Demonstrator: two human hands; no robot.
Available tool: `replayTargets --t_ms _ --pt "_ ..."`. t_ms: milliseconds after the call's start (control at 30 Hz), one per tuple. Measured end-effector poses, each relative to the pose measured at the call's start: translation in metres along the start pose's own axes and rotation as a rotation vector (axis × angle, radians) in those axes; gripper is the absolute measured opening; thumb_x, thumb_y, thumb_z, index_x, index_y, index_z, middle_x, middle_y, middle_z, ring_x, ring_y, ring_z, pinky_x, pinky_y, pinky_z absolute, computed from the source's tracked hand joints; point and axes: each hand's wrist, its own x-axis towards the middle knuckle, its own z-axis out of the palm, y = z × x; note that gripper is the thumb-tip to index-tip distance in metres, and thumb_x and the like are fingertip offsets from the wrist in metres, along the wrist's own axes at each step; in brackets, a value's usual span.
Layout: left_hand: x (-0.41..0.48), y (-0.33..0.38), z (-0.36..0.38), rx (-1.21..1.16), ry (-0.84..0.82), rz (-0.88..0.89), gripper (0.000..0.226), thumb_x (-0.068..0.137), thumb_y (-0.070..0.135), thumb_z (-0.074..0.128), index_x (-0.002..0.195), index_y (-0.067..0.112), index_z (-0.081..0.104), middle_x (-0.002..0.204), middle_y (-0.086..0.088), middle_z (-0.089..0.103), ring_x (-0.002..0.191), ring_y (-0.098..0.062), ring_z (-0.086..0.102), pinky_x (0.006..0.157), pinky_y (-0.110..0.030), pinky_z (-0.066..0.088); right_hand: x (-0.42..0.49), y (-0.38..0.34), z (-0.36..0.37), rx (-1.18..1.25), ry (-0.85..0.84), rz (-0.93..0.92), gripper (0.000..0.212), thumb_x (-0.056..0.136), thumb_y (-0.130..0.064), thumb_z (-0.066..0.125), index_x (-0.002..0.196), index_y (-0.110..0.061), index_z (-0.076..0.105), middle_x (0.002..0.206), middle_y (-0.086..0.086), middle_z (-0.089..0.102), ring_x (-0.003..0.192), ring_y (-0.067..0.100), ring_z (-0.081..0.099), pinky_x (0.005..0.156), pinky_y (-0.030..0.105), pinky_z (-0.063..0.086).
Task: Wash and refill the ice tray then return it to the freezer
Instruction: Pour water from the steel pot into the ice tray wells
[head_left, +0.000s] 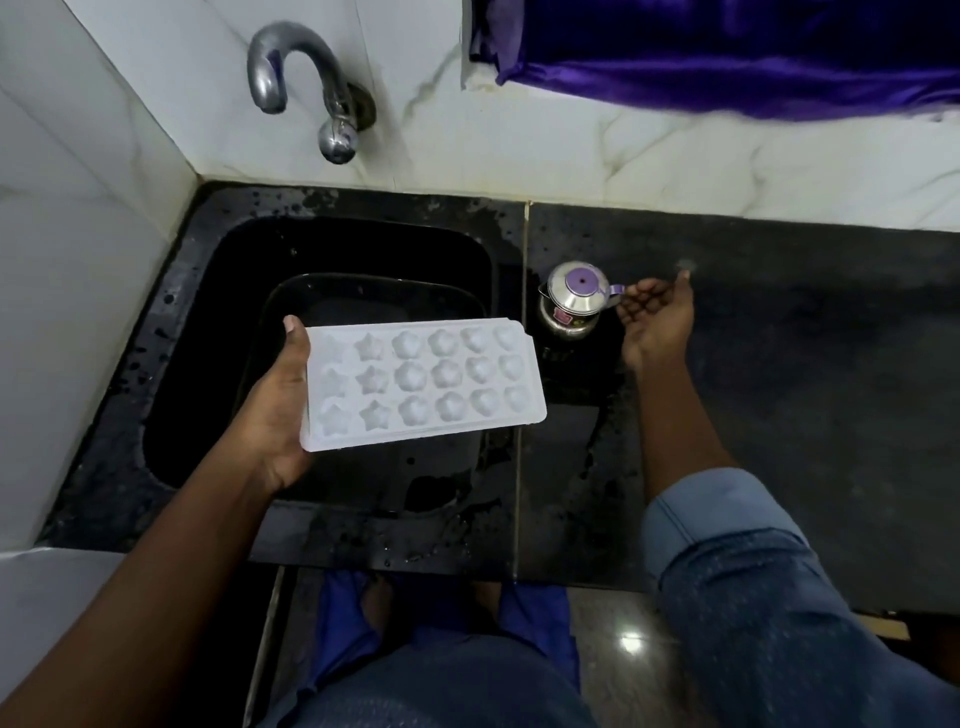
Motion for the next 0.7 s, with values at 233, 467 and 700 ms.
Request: replayTargets --t_ms 233,467,700 --pt "-0.004 -0.007 0.01 -0.022 0.03 0.02 0.077 0.102 0.077 0.028 0.134 0.02 0.069 0.125 -0.007 0.078 0.113 -0.028 0.076 0.08 -0.043 0.066 0.013 -0.002 0.006 0.115 -0.075 0.117 0.046 0.104 -0.032 0.044 0.066 -0.013 0.061 0.065 0.004 0.062 0.059 0.018 0.059 0.057 0.026 0.044" --pt "-0.009 -0.012 0.009 -0.034 0.026 0.019 0.082 0.1 0.079 0.027 0.14 0.018 0.065 0.131 -0.009 0.075 0.12 -0.031 0.073 0.091 -0.048 0.061 0.018 0.004 0.019 -0.072 -0.114 0.077 0.041 0.105 -0.022 0.049 0.065 -0.016 0.05 0.055 -0.002 0.054 0.049 0.012 0.048 0.047 0.023 0.035" --pt "-0.02 -0.011 0.013 -0.084 0.046 0.091 0.076 0.102 0.075 0.028 0.136 0.018 0.066 0.128 -0.01 0.076 0.114 -0.029 0.075 0.084 -0.046 0.066 0.019 0.011 0.021 -0.459 -0.094 -0.128 0.044 0.097 -0.018 0.059 0.056 -0.021 0.046 0.053 -0.005 0.04 0.048 0.009 0.036 0.049 0.026 0.029"
